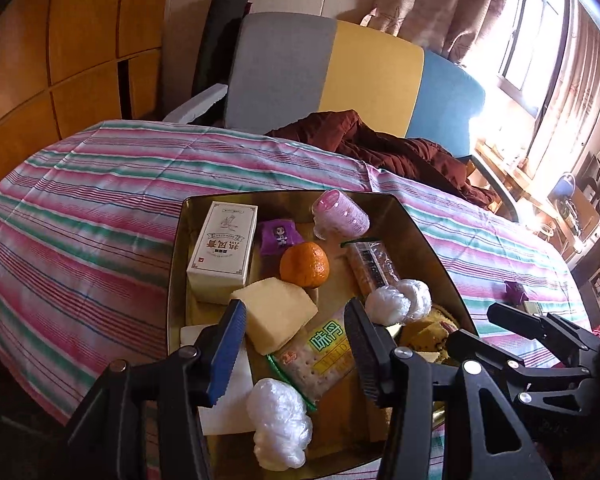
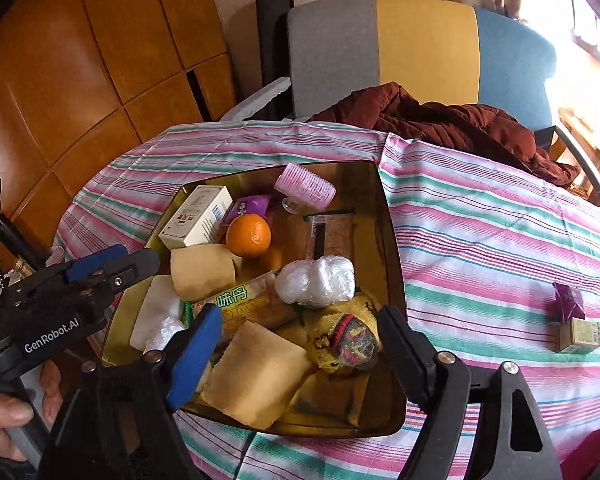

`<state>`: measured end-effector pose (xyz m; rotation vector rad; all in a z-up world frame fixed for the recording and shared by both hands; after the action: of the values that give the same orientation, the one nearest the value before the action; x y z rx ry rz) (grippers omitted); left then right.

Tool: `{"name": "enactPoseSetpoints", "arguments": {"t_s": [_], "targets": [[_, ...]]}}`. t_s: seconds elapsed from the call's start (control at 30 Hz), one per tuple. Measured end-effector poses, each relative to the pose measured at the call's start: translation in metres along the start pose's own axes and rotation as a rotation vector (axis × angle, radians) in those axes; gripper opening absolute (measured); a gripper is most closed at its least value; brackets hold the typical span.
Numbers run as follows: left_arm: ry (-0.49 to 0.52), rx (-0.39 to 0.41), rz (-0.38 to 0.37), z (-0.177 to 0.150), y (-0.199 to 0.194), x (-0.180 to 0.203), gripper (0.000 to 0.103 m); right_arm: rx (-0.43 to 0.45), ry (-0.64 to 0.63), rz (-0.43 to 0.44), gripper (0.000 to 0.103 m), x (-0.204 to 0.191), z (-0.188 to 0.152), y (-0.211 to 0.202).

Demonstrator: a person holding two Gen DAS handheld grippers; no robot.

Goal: Organize objects
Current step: 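Lower the orange into the tray with the left tool while the right tool drops the white bag there, then open both tools and move them toward the purple packet and green box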

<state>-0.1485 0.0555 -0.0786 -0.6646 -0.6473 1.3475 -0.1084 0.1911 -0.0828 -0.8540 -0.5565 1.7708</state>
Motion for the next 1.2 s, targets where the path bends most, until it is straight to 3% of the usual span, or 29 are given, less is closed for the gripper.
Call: {"name": "enactPoseSetpoints", "arguments": {"t_s": [0.1, 0.3, 0.73, 1.2], "targets": [[0.015, 0.026, 0.025, -0.003, -0.008, -0.002, 0.052, 0.020, -0.017, -0.010, 0.097, -0.006, -0.002, -0.005], [0.044, 0.042, 0.054, -0.012, -0.017, -0.003, 0.052, 0.039, -0.031, -0.040, 0.103, -0.010, -0.008, -0.012], [0.118, 0.060, 0.049, -0.025, -0.028, 0.016, 0.052, 0.077, -0.040, -0.103, 0.103, -0.004, -0.011, -0.027], [0.183, 0.078, 0.039, -0.034, -0.038, 0.036, 0.052, 0.085, 0.039, -0.179, 0.103, 0.032, -0.023, -0.047]]}}
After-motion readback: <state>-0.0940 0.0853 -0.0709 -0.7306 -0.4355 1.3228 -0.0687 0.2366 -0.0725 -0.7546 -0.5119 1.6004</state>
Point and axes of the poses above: each gripper's, at about its wrist camera, not at the fingertips, and y roughly the way its jaws point, x to its right, z to its top, the point moved 10 cm from there along y, roughly the way its jaws point, and after that the axes turned 10 degrees about z, right-handed, at the moved point
